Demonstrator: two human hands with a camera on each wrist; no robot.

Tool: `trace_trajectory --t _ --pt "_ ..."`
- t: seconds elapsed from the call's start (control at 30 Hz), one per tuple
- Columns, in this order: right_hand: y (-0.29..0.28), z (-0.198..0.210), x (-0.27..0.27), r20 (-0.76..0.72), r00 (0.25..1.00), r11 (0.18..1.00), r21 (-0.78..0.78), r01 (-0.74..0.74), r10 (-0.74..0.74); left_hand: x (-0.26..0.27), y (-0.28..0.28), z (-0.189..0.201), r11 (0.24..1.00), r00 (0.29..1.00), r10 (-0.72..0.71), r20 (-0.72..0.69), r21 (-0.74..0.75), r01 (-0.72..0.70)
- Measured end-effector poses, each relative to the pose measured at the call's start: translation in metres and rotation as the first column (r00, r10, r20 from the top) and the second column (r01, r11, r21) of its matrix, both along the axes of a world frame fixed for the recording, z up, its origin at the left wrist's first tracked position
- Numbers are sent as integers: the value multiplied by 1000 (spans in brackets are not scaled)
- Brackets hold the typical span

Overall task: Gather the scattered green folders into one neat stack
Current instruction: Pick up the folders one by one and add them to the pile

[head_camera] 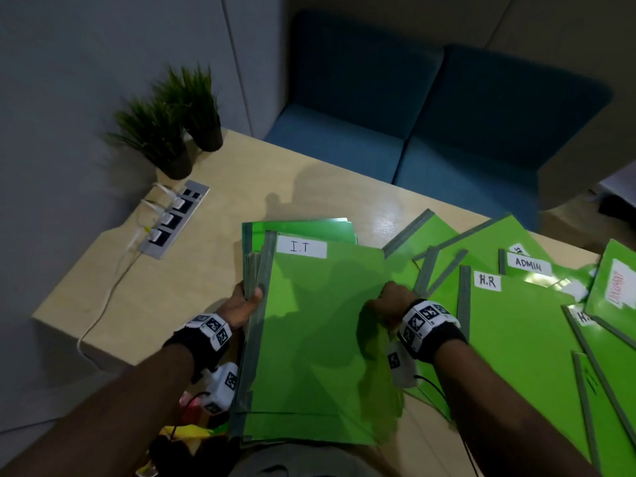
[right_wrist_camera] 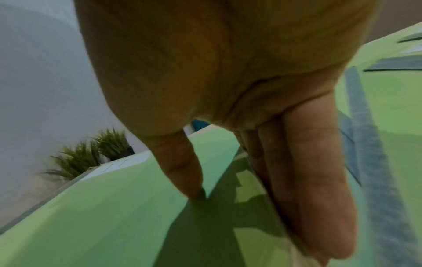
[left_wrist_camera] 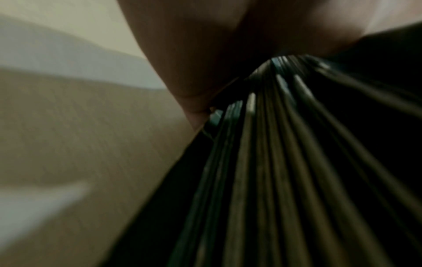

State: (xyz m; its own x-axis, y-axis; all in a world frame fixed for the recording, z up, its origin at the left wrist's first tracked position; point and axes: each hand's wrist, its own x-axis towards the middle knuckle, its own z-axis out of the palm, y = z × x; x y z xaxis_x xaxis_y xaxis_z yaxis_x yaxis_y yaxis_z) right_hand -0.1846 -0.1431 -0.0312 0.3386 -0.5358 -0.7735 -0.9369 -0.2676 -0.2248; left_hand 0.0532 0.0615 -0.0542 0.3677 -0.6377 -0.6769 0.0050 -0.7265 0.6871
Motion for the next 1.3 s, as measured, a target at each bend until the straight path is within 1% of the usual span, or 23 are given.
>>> trace_trajectory --t 0.07,0.1,0.17,0.23,0.27,0.3,0.37,0.43,0.53,0.63,0.73,0.77,0.8,0.83,0.87,0.9,0.97,1.0,1.03,1.1,1.13,1.2,1.3 --pt "-3 2 1 -35 999 997 67 -38 40 -3 3 3 992 984 119 -131 -19 -123" --pt "-8 1 1 -24 1000 996 86 -10 12 -2 3 0 988 975 145 -169 -27 -151" --pt "-20 -2 4 98 981 984 85 159 -167 -1 5 -6 993 978 119 -173 -8 -122" --pt "-30 -2 14 276 901 938 8 345 -334 -2 4 -6 994 984 104 -142 3 -105" --pt "-34 -3 23 339 886 937 -38 348 -315 -1 5 -7 994 985 110 -134 -1 -112" --pt "-35 -2 32 361 900 955 -73 289 -244 -3 3 -6 993 985 116 -125 -5 -117" --pt "-32 -8 48 281 958 990 -108 87 -54 -3 3 -7 993 986 112 -122 -36 -117" --pt "-25 -15 59 183 982 990 -143 -12 38 -3 5 -7 994 986 105 -129 -26 -110" --pt "-5 -20 70 204 978 977 -213 5 39 -1 8 -9 990 975 138 -177 49 -131" --pt "8 -16 77 190 980 960 -279 3 52 -3 7 -11 983 979 154 -134 124 -137" --pt "-5 -12 70 214 974 970 -244 -19 73 -5 5 -10 987 982 162 -98 35 -160" --pt "-11 -10 63 258 964 974 -225 -7 67 -6 4 -9 986 982 163 -99 -6 -164" --pt "-18 -8 52 337 942 980 -191 63 5 -7 3 -7 986 982 162 -96 -28 -165" --pt "-26 -7 39 421 900 972 -142 186 -110 -7 2 -7 986 984 159 -81 -36 -162" --pt "-33 -6 20 476 851 941 -124 316 -223 -8 0 -3 988 986 150 -71 -32 -153" --pt "-41 -8 -3 504 811 888 -168 428 -296 -8 0 -4 989 988 143 -64 -33 -145" --pt "-53 -17 -60 415 826 743 -394 542 -382 -8 0 -4 991 990 128 -55 -34 -130" --pt "-55 -22 -90 328 829 672 -486 559 -452 -8 1 -5 991 991 128 -43 -21 -129" --pt "-52 -28 -117 225 815 635 -530 562 -534 -8 0 -5 991 991 131 -37 -22 -131" --pt "-35 -35 -154 61 786 674 -478 564 -615 -10 -1 -6 987 986 160 -47 -16 -161" --pt "-24 -37 -162 13 804 718 -443 537 -594 -11 -2 -6 984 982 176 -62 -18 -177" --pt "-7 -39 -157 -41 881 805 -427 411 -471 -13 -2 -8 979 975 200 -94 -16 -202" --pt "3 -35 -129 -22 964 900 -366 239 -265 -14 -4 -13 976 973 219 -78 -2 -220"
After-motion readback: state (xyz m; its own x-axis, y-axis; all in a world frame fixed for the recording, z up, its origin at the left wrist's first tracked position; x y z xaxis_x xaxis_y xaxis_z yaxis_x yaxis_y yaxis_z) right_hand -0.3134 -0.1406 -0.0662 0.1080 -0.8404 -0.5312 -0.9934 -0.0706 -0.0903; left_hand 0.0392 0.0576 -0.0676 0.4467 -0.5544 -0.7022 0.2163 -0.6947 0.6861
